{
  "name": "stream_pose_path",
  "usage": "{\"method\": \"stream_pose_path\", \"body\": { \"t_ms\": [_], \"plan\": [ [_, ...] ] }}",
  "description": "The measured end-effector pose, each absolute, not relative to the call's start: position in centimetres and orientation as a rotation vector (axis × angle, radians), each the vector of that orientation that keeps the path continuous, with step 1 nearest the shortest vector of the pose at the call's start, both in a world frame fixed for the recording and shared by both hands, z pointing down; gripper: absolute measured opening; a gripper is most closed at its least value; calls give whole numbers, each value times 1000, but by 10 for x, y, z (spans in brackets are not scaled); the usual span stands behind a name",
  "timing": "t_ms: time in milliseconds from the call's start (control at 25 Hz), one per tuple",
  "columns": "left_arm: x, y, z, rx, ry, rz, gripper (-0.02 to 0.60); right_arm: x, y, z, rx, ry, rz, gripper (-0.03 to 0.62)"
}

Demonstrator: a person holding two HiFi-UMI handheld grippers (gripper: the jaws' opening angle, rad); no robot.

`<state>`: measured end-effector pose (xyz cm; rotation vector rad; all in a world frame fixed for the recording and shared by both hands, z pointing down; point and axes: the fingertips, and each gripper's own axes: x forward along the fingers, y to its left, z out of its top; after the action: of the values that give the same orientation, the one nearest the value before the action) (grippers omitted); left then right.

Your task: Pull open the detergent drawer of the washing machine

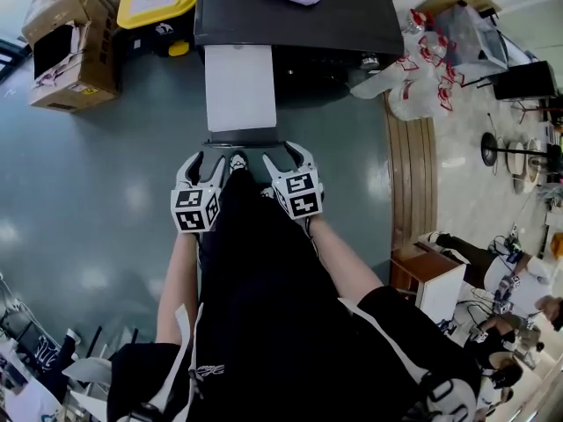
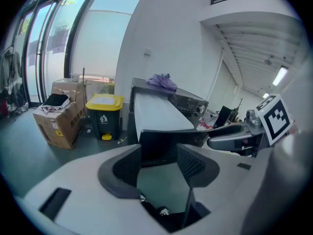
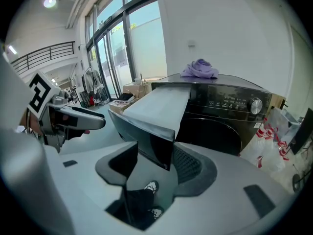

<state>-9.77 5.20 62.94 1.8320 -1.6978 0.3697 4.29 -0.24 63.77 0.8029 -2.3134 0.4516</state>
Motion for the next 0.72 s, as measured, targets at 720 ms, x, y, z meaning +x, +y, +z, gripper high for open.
{"method": "stream_pose_path", "body": {
  "t_ms": [720],
  "plan": [
    [-68,68,560,1902,-1537,242,222,58,24,578,877,-2373,448,202]
  ]
}}
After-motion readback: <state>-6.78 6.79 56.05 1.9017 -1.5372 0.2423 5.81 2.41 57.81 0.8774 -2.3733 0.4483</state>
